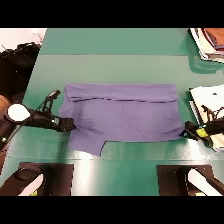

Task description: Fold the shirts.

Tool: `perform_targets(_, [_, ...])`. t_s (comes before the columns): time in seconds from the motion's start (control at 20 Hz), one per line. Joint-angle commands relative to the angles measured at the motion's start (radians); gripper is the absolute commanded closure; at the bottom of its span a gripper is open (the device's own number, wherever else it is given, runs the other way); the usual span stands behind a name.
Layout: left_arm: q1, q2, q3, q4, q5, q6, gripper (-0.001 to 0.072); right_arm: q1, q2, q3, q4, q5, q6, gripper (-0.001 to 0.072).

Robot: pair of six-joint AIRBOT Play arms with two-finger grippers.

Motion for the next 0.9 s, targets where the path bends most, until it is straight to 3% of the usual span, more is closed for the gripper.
perform_targets(0.0, [0.004, 0.001, 0.125, 0.178, 0.026, -0.024, 0.0680, 0.004, 0.003, 0.164, 0.002, 0.044, 0.002, 0.0693])
perform_targets(0.2, [0.065, -0.063, 0.193, 0.192, 0.153, -0.022, 0.0679, 0.047, -0.101, 0.375, 0.007, 0.036, 0.001, 0.0694])
perform_targets(0.35, [0.072, -0.215, 0.252, 0.160, 0.231, 0.062, 0.0679, 0.134, -0.240, 0.507, 0.006, -0.011, 0.002, 0.0694])
perform_targets(0.5, [0.072, -0.394, 0.359, 0.158, 0.301, 0.078, 0.0679, 0.183, -0.373, 0.636, 0.009, -0.055, 0.014, 0.0694])
perform_targets(0.85, [0.072, -0.666, 0.568, 0.159, 0.337, 0.081, 0.0678, 0.258, -0.644, 0.933, 0.011, -0.051, 0.014, 0.0691])
